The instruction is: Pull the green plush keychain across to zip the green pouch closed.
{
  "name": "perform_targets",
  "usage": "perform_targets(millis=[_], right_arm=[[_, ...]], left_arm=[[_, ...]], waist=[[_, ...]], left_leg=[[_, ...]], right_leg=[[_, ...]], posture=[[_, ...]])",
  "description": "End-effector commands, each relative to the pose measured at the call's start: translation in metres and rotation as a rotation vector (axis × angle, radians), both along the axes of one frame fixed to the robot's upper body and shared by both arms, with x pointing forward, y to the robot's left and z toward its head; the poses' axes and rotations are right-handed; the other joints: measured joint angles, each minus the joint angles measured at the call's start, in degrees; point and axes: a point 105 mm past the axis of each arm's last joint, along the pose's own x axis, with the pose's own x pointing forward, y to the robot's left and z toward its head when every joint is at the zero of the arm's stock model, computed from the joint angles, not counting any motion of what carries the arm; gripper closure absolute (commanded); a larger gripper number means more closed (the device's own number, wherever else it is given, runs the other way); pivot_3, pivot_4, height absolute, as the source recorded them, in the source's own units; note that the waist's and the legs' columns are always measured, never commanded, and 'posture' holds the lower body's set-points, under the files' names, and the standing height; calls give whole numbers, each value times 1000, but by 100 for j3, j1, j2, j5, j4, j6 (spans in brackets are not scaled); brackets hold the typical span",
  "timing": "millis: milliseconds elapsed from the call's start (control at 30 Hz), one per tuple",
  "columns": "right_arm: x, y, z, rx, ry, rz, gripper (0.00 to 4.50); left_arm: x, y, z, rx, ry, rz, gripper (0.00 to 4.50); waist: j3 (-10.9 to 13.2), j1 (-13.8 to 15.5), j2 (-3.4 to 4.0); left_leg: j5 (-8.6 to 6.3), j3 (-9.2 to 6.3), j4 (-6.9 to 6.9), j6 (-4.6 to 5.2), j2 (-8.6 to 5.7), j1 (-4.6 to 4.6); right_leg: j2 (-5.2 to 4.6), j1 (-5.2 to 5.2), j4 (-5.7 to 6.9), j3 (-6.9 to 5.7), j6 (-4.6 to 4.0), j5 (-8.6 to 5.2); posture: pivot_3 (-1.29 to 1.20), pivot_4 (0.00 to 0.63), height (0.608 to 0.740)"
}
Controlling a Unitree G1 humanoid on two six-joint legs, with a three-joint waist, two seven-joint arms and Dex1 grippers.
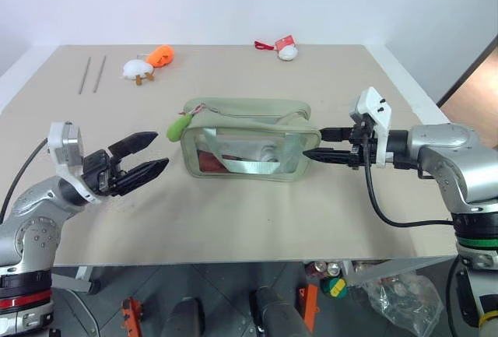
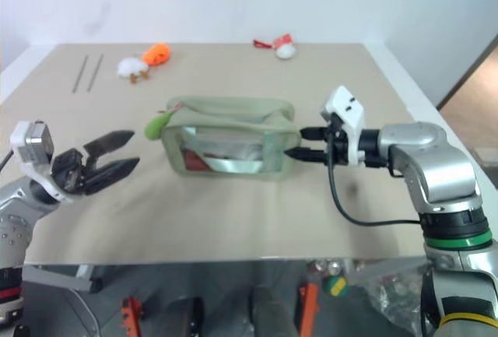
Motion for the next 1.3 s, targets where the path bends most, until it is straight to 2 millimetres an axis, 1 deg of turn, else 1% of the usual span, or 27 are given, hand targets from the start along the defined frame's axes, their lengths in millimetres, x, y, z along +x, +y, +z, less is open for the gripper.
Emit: perform_targets(millis=[33, 100, 233, 367, 467, 500, 533, 667, 800, 967, 1133, 1300], right_arm=[[0, 3, 13, 0, -53, 21, 1852], [0, 4, 12, 1, -53, 24, 1852], [-2, 7, 11, 4, -52, 41, 1852], [-6, 9, 10, 16, -54, 64, 2962], [-9, 10, 9, 18, -50, 76, 4023], [-10, 10, 8, 18, -49, 79, 4288], [-10, 10, 8, 18, -48, 81, 4449], [-11, 11, 6, 16, -46, 86, 4449], [-6, 9, 5, 17, -44, 58, 4449], [-6, 9, 5, 7, -46, 56, 4449], [-6, 7, 3, 5, -47, 48, 4449], [-7, 6, 1, 5, -46, 42, 4449]], left_arm=[[-1, 5, 0, 86, -47, 11, 0], [-1, 6, -2, 111, -50, 10, 0], [-1, 7, 1, 115, -61, 8, 0], [0, 8, 4, 97, -68, 11, 0], [3, 7, 8, 67, -80, 14, 0], [4, 7, 9, 55, -85, 16, 0], [5, 7, 11, 44, -91, 20, 0], [13, 5, 12, 40, -108, 25, 0], [20, -1, 12, 48, -124, 12, 0], [31, -6, 12, 78, -135, -11, 0], [40, -13, 10, 88, -97, -33, 0], [47, -12, 9, 82, -84, 6, 0]], waist=[[0, 2, 0], [0, 0, 0], [0, 0, 0], [0, 0, 0], [0, -1, 0], [0, -2, 0], [0, -2, 0], [0, -3, 0], [0, -4, 0], [0, -4, 0], [0, 1, 0], [0, -2, -1]], left_leg=[[0, 0, 0, 0, -1, 0], [0, 1, 0, 0, 0, 0], [0, 1, 0, 0, 0, 0], [0, 1, 0, 0, 1, 0], [0, 0, -1, 0, 1, 0], [0, 0, -1, 0, 1, 0], [0, 1, -2, 0, 1, 0], [0, 0, -1, 0, 2, 1], [0, 0, -1, 0, 2, 2], [0, 1, 0, 0, 1, 1], [0, -1, -2, 0, 1, 0], [0, -1, -2, 1, 1, 0]], right_leg=[[-1, 0, 0, 0, 0, 0], [-1, 0, 0, 1, -1, -1], [0, 0, 0, 0, -1, 0], [0, 0, 0, -1, 0, 0], [0, 0, 0, -1, 0, 0], [0, 0, 0, -1, 0, 0], [0, 0, 0, 0, 1, 0], [1, 0, 0, -1, 6, 4], [2, 0, 0, -1, 11, 7], [2, 0, 0, 1, 24, 15], [2, 0, 0, -2, 24, 14], [2, 1, 0, 0, 25, 15]], posture=[[0, 150, 740], [0, 150, 740], [0, 150, 740], [0, 150, 740], [0, 150, 740], [0, 150, 740], [0, 150, 740], [0, 150, 740], [0, 150, 740], [0, 150, 740], [0, 150, 740], [0, 150, 740]])
